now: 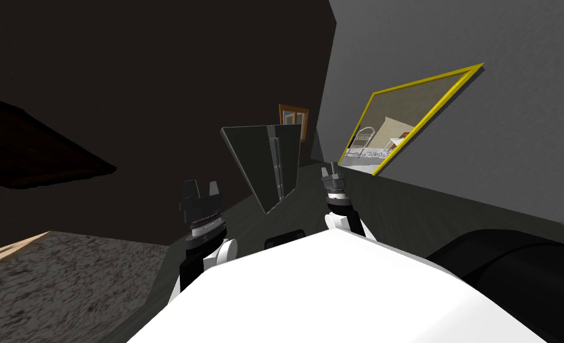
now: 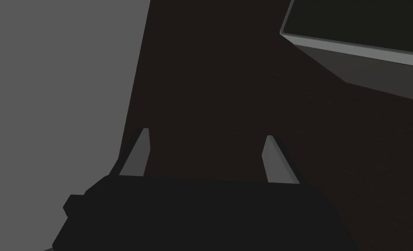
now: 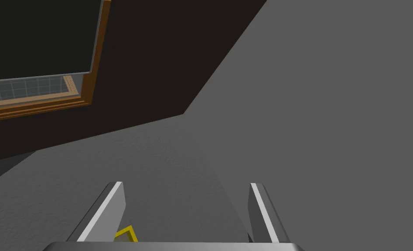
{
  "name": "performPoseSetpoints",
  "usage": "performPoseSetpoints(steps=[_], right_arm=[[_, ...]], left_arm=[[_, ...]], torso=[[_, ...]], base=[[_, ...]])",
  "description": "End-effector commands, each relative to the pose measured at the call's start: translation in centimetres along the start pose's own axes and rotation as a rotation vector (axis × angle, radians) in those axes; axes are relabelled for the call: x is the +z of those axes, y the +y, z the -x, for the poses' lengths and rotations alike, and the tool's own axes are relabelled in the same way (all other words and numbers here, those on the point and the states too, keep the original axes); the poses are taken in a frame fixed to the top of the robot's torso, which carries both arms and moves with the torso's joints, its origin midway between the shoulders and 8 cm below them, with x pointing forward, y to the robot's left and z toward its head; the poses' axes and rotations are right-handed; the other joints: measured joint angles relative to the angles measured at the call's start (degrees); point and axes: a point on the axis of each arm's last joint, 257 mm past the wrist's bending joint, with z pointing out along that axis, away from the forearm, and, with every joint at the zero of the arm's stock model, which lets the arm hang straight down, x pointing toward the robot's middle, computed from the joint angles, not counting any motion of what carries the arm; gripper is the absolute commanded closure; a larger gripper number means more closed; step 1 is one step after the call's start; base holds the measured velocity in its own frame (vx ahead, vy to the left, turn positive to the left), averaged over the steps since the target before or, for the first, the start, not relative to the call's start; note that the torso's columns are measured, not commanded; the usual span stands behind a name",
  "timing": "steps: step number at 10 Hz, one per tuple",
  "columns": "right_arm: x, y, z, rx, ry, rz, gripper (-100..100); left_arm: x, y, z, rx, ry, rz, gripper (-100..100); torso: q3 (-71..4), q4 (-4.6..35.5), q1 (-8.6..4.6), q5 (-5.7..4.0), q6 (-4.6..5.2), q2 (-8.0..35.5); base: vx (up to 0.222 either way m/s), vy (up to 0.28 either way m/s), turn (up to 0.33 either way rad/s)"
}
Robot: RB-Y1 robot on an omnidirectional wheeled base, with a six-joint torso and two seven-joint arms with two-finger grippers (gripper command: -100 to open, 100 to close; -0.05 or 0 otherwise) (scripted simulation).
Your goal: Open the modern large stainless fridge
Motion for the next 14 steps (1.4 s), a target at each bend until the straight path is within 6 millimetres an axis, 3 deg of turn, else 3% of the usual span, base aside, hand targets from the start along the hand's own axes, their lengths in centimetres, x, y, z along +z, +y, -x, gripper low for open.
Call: performPoseSetpoints(steps=[1, 9, 10, 11, 14], right_arm=[[0.0, 0.0, 0.0, 0.0, 0.0, 0.0, 0], [0.0, 0.0, 0.0, 0.0, 0.0, 0.0, 0], [0.0, 0.0, 0.0, 0.0, 0.0, 0.0, 0], [0.0, 0.0, 0.0, 0.0, 0.0, 0.0, 0], [0.0, 0.0, 0.0, 0.0, 0.0, 0.0, 0]], left_arm=[[0.0, 0.0, 0.0, 0.0, 0.0, 0.0, 0], [0.0, 0.0, 0.0, 0.0, 0.0, 0.0, 0], [0.2, 0.6, -0.5, 0.011, 0.037, 0.01, -100], [0.5, 1.1, -0.7, 0.021, 0.063, 0.019, -100], [1.9, 3.5, -1.1, 0.065, 0.13, 0.062, -100]], torso=[[-4.7, 2.3, 0.0, 0.0, 0.0, 2.3], [-70.7, 35.4, 0.0, 0.0, 0.0, 35.4], [-79.2, 39.6, 0.0, 0.0, 0.0, 39.6], [-83.2, 41.5, -0.05, -0.01, 0.01, 41.5], [-84.6, 42.2, -0.18, -0.05, 0.01, 42.2]], base=[[0.0, 0.0, 0.0], [0.0, 0.0, 0.0], [0.014, -0.02, -0.024], [0.028, -0.048, -0.034], [0.053, -0.102, -0.043]])
